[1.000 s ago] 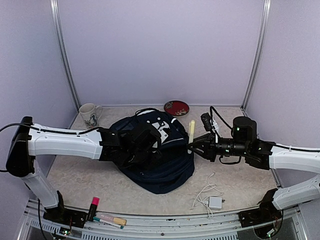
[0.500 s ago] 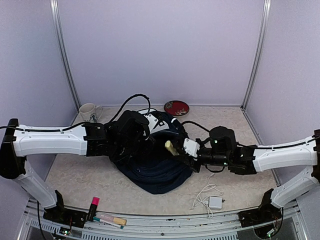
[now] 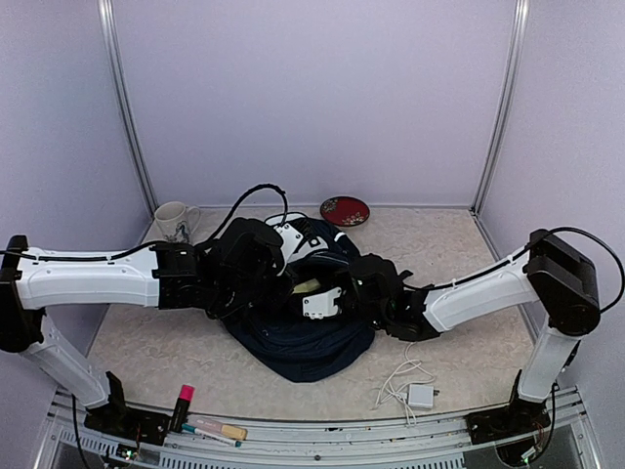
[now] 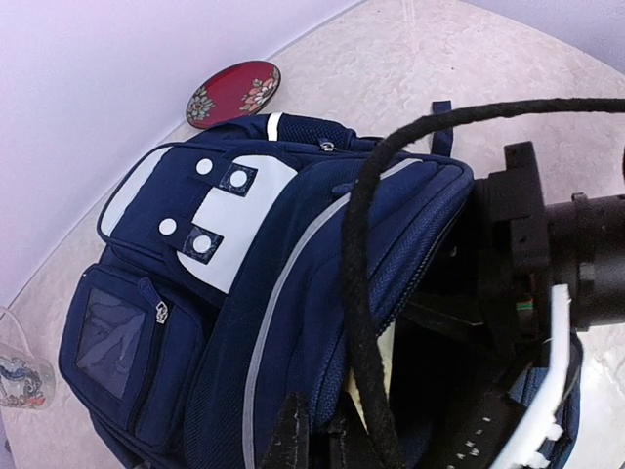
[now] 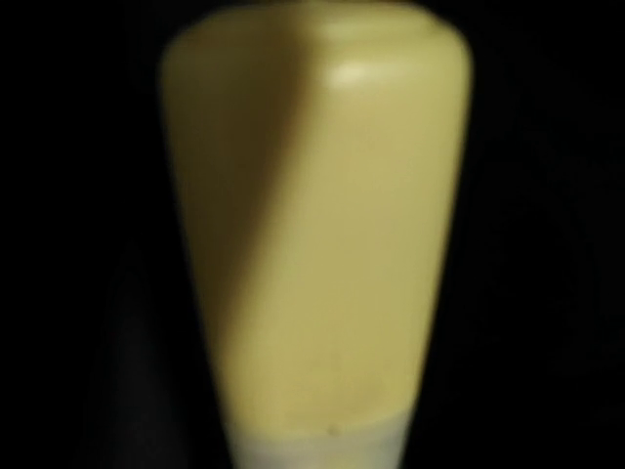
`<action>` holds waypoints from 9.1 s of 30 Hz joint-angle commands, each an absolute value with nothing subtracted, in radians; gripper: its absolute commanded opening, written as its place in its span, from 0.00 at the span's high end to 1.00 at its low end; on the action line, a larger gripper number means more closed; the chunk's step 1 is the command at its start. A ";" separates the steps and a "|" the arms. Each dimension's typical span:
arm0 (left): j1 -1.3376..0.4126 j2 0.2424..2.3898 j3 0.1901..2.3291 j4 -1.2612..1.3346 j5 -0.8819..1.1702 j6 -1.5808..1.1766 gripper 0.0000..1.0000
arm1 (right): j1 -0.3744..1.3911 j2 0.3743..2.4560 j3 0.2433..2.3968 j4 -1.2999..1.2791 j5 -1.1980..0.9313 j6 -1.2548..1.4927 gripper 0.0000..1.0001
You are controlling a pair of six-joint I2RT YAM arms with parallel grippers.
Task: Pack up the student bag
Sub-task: Place the pen in the upper front pocket of the bag, then set the student bag in the upper front pocket, then pick up the pen at the corner of the board, then pass from the left arm to the right, then pick up the upper front pocket of the student bag, then place the pen in the upper front pocket of the bag.
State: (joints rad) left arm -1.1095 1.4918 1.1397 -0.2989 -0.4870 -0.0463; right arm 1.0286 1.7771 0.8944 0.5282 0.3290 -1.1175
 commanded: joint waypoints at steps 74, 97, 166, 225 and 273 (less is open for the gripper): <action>-1.183 1.096 0.437 -0.801 -0.107 -1.196 0.34 | 1.109 1.069 0.521 0.503 -0.136 -0.362 0.11; -1.199 1.055 0.833 -0.919 -0.556 -1.076 0.88 | 1.097 1.092 0.579 0.577 -0.308 -0.223 0.07; -1.293 1.528 1.045 -0.339 -0.527 -0.074 0.42 | 0.680 1.253 0.665 0.344 -0.677 0.336 1.00; -1.148 1.391 1.076 -0.214 -0.671 -0.163 1.00 | 1.073 1.742 0.940 0.345 0.352 -1.031 1.00; -0.950 1.296 1.045 -0.629 -0.591 -0.550 0.01 | 1.462 2.025 1.501 -0.182 -0.035 0.139 0.32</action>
State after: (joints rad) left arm -1.0046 1.3495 1.0443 -0.5243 -0.5644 -0.4835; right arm 1.4292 1.8782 1.3380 -0.0299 -0.0334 0.0948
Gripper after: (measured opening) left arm 0.988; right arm 0.632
